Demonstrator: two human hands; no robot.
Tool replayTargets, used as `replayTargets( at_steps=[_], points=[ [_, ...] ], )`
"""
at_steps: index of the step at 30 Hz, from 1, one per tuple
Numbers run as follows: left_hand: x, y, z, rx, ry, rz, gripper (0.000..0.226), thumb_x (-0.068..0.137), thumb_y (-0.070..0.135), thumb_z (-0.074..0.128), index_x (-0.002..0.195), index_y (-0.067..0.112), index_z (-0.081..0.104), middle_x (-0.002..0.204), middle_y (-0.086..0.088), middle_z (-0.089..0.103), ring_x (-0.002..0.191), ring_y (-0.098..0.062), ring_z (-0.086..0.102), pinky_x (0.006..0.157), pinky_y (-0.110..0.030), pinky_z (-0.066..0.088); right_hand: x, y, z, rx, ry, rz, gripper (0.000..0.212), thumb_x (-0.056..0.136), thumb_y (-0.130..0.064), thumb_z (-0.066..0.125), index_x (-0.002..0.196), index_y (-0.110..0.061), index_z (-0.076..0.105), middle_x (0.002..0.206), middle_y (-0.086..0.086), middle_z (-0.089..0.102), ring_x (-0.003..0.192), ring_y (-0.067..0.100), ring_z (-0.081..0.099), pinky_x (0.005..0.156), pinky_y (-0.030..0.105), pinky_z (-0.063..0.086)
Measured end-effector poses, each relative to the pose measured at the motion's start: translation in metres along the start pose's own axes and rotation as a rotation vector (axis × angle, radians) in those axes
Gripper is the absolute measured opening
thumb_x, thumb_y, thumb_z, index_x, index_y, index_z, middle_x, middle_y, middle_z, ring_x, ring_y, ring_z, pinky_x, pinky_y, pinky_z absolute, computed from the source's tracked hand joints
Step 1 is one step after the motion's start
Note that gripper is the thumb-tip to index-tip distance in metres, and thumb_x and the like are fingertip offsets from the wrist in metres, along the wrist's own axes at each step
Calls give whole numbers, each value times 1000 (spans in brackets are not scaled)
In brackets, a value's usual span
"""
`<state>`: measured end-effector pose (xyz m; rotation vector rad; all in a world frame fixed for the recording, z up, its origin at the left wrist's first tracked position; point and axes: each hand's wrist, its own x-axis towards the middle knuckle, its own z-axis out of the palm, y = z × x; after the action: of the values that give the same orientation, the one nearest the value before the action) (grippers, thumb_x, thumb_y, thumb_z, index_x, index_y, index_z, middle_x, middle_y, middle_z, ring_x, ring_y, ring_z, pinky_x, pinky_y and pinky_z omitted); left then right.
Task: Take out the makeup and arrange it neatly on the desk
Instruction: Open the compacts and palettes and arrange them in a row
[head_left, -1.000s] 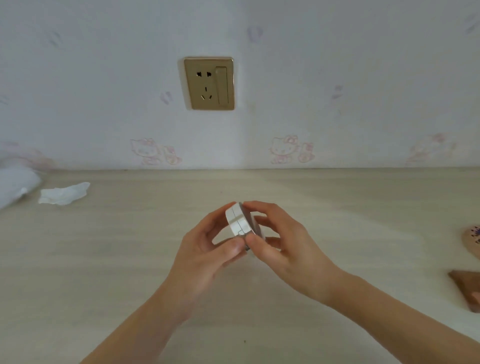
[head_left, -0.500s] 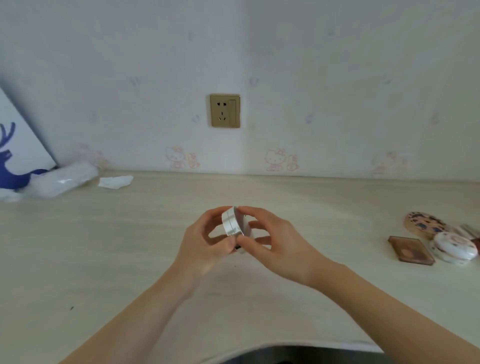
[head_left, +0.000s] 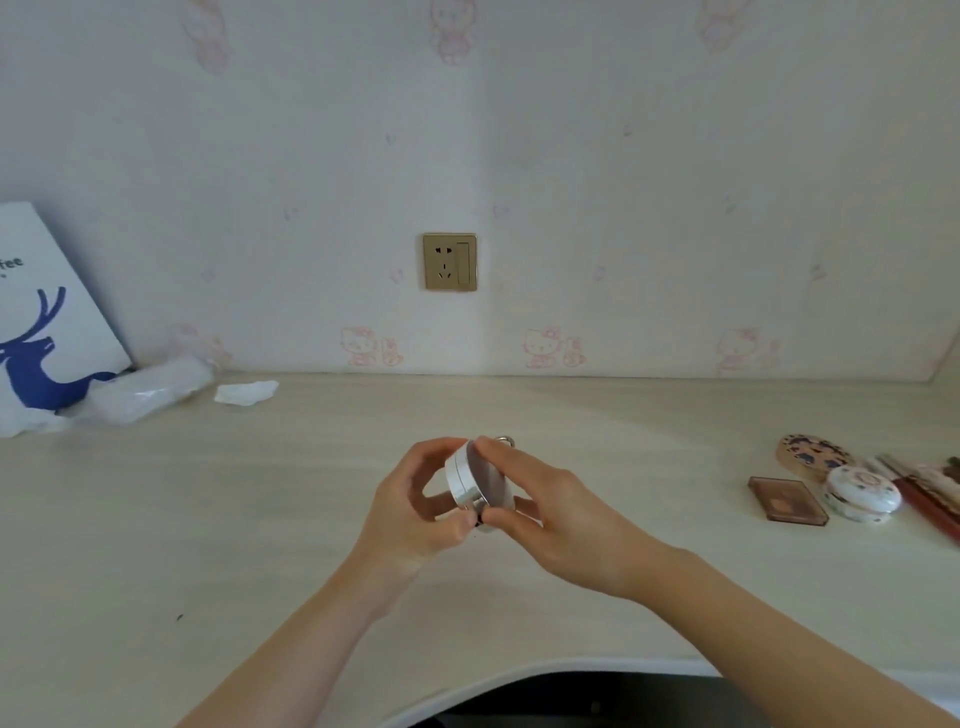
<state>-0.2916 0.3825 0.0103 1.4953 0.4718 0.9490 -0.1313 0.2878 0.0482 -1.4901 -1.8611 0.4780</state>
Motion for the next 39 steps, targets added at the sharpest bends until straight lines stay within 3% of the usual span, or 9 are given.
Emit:
replayTargets(
  at_steps=[4,7,10,15,20,24,30,35,39],
  points=[
    [15,-5,2,-21,-9,-31,61,62,14,76,120,13,58,122,-8,62,98,-35,68,80,-55,56,7,10,-2,3,7,42,53,95,-31,53,143,-28,31,136,-15,46,122,6,48,102,33,45],
    [29,-12,6,-57,2,-68,63,60,20,79,120,13,59,120,-10,63,99,-37,67,77,-46,57,16,19,-10,66,11,102,51,88,-33,65,134,-33,42,122,-21,53,115,-4,51,92,17,49],
    [36,-24,7,-109,4,-108,64,62,22,82,121,13,60,123,-12,62,103,-39,66,83,-52,55,24,30,-17,147,29,180,48,85,-26,71,125,-40,50,110,-32,55,102,-25,49,80,5,46],
    [33,-35,-1,-229,-7,-183,66,62,15,80,125,11,60,126,-10,63,105,-36,66,80,-43,56,32,45,-15,238,-29,228,59,80,-26,75,133,-34,51,128,-24,54,115,-6,53,91,20,52],
    [32,-34,-3,-319,21,-226,79,54,15,88,127,11,60,127,-10,64,107,-32,66,76,-36,57,36,42,-8,183,-13,200,59,83,-26,72,137,-32,48,128,-20,58,109,-20,49,91,11,47],
    [32,-28,-5,-373,13,-224,95,46,23,95,131,12,56,127,-10,64,107,-30,67,76,-31,57,40,38,-1,100,11,188,63,85,-35,68,142,-34,41,136,-14,54,123,-11,44,100,22,46],
    [32,-32,-10,-359,33,-202,66,69,6,75,131,12,55,123,-9,66,106,-27,67,76,-29,57,54,34,-5,73,-42,238,67,77,-38,75,138,-36,46,133,-23,54,121,-14,45,102,19,44],
    [35,-37,-14,-232,84,-141,64,64,15,76,125,16,61,122,-6,66,114,-31,62,89,-50,53,66,27,-11,82,-97,299,78,70,-34,82,137,-42,44,123,-35,52,101,-20,52,82,-2,40],
    [36,-37,-17,-190,83,-146,62,62,16,74,123,18,63,121,-6,67,112,-31,63,89,-54,53,66,25,-14,73,-131,324,68,76,-28,78,135,-41,47,124,-33,53,102,-17,52,83,-4,38]
  ],
)
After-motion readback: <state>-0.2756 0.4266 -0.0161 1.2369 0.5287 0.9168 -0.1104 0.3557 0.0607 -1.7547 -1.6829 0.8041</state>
